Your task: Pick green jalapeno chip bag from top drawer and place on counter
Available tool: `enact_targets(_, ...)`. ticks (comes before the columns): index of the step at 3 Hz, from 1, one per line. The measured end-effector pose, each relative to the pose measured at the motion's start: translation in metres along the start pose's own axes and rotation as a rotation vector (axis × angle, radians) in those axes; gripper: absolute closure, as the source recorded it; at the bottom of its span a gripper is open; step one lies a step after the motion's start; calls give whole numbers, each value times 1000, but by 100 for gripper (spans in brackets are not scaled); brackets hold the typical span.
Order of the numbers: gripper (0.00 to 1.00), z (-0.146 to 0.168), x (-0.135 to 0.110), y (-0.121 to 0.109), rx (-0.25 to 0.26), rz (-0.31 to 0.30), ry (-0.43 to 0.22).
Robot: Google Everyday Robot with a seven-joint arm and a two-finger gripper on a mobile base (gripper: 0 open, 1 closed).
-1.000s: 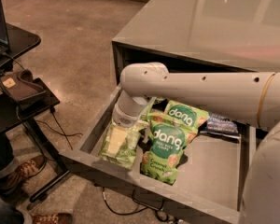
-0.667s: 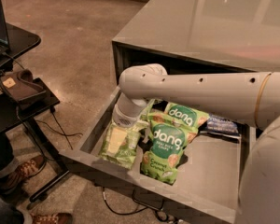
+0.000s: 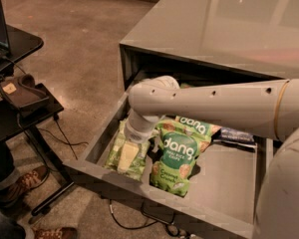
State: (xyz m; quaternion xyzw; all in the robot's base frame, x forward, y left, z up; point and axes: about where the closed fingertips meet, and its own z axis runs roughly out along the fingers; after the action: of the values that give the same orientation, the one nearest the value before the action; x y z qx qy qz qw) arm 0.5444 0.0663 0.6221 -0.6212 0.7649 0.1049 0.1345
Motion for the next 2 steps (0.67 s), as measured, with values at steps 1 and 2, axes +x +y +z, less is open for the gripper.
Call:
enact_targets(1, 0, 6, 9, 6, 0, 22, 12)
enact_targets(2, 1, 9, 12, 9, 2, 30, 22)
